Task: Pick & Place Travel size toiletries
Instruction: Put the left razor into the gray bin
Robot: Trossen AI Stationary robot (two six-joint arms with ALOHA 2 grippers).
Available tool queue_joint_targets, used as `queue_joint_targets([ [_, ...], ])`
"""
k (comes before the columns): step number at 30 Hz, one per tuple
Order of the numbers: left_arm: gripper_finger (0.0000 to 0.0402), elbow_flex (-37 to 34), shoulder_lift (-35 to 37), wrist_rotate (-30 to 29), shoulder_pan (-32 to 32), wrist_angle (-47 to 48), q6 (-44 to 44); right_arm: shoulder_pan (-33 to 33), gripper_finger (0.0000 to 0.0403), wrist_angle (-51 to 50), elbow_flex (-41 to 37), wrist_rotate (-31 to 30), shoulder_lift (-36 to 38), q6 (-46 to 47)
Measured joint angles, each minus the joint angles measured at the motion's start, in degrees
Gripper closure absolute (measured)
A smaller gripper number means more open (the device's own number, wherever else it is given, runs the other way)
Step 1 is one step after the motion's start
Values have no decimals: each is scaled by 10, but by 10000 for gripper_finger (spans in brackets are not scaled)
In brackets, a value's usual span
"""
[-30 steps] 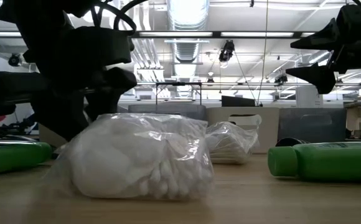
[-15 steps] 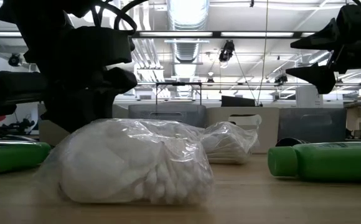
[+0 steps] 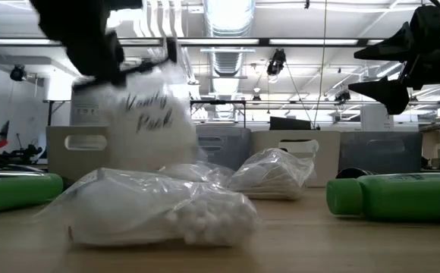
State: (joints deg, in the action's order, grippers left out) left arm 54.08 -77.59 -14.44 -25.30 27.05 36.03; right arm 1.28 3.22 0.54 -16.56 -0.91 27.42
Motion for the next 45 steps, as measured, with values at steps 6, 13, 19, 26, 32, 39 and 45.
queue_joint_targets([
  [6, 348, -1, 28, 20, 6, 0, 28, 0, 39, 0, 0, 0, 0, 0],
  [13, 362, -1, -62, 81, -27, -16, 25, 0, 39, 0, 0, 0, 0, 0],
  [19, 316, 1, -136, 113, -37, -46, 35, 0, 39, 0, 0, 0, 0, 0],
  [26, 287, 1, -188, 110, -40, -79, 35, 0, 39, 0, 0, 0, 0, 0],
  [32, 283, 4, -224, 110, -47, -95, 37, 0, 39, 0, 0, 0, 0, 0],
  [39, 298, 2, -204, 141, -59, -85, 15, 0, 39, 0, 0, 0, 0, 0],
  [45, 343, 7, -133, 164, -61, -90, -4, 0, 39, 0, 0, 0, 0, 0],
])
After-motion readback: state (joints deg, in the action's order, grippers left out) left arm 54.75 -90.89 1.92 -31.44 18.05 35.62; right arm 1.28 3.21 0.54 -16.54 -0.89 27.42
